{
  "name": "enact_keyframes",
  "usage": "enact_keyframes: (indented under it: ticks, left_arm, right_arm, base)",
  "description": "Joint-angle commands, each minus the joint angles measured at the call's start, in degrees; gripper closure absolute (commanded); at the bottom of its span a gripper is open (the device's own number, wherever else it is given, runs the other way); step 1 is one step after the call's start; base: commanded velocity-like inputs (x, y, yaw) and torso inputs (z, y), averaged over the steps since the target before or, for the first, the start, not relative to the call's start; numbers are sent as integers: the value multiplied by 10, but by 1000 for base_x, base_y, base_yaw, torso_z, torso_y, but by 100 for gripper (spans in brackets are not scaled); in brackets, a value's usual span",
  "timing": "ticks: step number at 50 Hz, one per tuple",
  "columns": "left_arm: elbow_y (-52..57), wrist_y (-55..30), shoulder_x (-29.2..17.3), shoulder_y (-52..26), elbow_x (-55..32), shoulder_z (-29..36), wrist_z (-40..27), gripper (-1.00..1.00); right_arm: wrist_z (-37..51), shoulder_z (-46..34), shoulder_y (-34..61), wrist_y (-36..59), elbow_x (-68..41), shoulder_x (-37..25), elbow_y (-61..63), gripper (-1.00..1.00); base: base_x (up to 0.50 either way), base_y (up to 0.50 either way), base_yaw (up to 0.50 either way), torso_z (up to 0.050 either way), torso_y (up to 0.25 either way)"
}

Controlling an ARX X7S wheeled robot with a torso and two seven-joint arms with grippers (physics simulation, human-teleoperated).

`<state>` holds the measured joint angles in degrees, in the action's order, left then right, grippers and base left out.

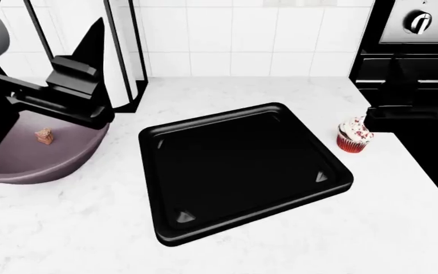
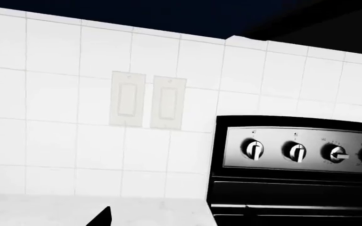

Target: Pick up the bowl with cake and place it on the tray. Pick up the cupcake and place it on the tray.

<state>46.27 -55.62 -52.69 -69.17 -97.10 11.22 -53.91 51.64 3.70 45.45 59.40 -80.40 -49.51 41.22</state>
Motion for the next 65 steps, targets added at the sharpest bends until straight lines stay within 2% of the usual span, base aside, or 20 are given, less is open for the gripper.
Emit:
enact_keyframes:
  ticks: [1,17,30,52,65]
  left_arm:
    - [2,6,-4,15,7,-6,6,-100]
    - [-1,7,1,22,22,-1,15,-100]
    - [0,9,-1,27,24,-1,17,-100]
    - [-2,17,3,50,49,-2,35,-100]
    - [-3,19,4,54,55,1,38,-100]
  right_arm:
    - [-32,1,-21,0,-25,-3,-46,-100]
    - [-1,0,-44,-6,-73,20,-136,-100]
    - [-22,-12,-68,-17,-36,33,-153,-100]
    - [-21,-67,-18,-5,18,52,-192,-100]
    - [-19,-86,-26,-3,40,55,-210,-100]
  base:
    - [0,0,0,0,0]
    - [0,0,0,0,0]
    - [0,0,0,0,0]
    - [0,0,0,0,0]
    - [0,0,0,0,0]
